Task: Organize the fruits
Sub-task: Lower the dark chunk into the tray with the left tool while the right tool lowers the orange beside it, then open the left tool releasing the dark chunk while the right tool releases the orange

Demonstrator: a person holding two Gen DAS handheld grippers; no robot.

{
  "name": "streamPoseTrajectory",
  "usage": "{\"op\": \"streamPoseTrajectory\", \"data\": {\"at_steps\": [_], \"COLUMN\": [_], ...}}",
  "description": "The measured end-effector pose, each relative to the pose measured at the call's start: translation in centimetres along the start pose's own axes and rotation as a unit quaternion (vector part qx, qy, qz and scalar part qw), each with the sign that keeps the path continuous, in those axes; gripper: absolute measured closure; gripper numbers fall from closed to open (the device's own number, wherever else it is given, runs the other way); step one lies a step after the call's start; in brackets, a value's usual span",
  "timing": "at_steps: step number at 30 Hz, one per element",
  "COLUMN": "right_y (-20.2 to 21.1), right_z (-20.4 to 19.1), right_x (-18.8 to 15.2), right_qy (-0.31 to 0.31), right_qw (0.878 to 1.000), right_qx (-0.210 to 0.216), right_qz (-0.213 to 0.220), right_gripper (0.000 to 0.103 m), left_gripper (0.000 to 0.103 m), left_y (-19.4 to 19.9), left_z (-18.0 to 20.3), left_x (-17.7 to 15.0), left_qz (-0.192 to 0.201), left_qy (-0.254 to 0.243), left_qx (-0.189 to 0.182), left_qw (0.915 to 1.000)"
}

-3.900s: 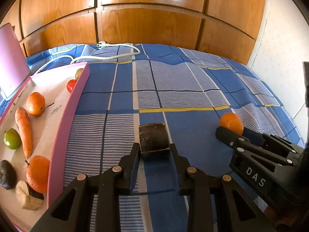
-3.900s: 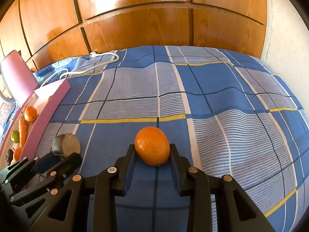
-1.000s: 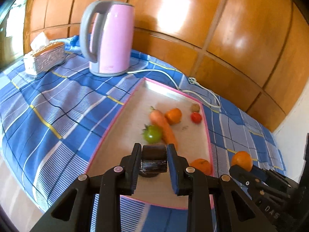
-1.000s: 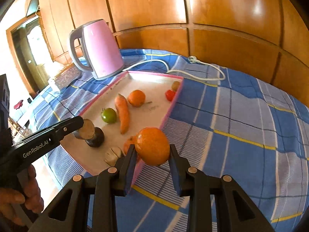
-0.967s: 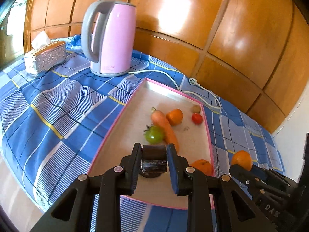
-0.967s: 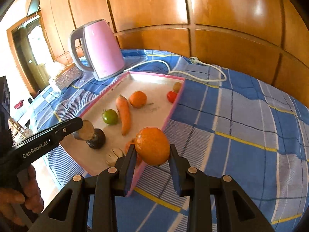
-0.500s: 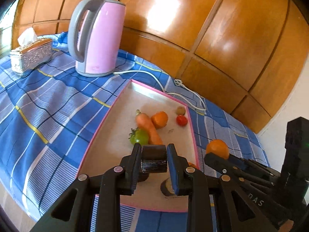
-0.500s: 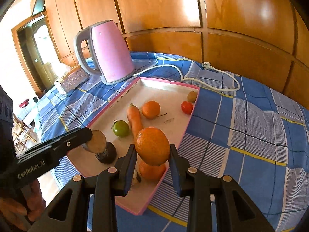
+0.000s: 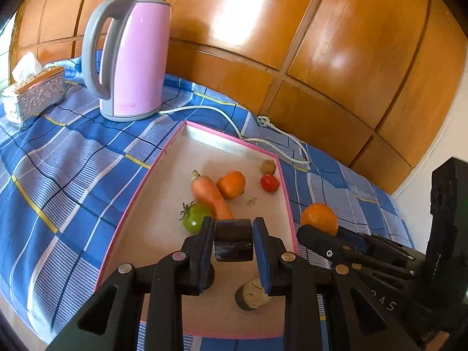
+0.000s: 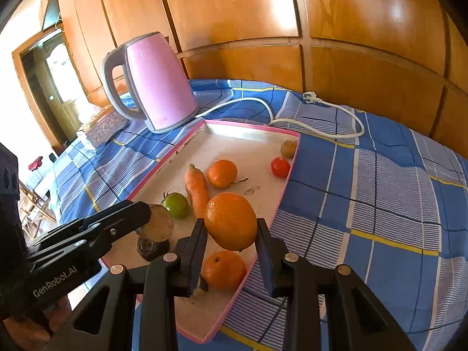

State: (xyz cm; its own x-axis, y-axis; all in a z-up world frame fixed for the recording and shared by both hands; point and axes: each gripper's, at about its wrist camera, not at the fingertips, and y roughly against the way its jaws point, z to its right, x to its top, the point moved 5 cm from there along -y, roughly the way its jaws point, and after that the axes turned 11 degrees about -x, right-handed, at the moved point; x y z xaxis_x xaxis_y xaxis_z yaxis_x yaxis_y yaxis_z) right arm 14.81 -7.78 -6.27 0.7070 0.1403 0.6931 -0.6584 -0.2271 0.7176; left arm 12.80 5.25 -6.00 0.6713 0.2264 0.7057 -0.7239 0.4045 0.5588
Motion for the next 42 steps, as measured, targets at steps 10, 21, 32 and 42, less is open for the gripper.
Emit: {"op": "streamPoseTrajectory", "data": {"at_steps": [10,21,32,42], "right_y": [-1.2,-3.0,-4.1,-3.4], "right_z": [0.1,-0.4,-0.4,-0.5], "right_x": [0.7,0.6,-0.2,-0.6], "right_qy": [-0.002,0.004,0.005,0.007], "right_qw": [1.000,1.000,0.999,1.000], "right_qx": [-0.007,-0.005,-0.006,-0.006], "right_qz": [-0.003,-0.021,-0.035,-0.021], "right_gripper": [0.070,0.069,0.069,0.072], "left_gripper": [0.076,0.076,0.072,0.072], "left_y": [-1.5,-2.8,-3.4,-1.6], "left_z": [-0.5,-1.5,-2.0,-2.6], "left_x": [0.0,-0.3,-0.7,-0.7], "left_qz": [-0.009,-0.022,-0.023,0.001], "left_qy": [-0.003,0.008,0.019,0.012], "left_qx": [0.012,0.024,0.028,0.067], "left_qw": [0.9999,0.9994,0.9992,0.9977]}}
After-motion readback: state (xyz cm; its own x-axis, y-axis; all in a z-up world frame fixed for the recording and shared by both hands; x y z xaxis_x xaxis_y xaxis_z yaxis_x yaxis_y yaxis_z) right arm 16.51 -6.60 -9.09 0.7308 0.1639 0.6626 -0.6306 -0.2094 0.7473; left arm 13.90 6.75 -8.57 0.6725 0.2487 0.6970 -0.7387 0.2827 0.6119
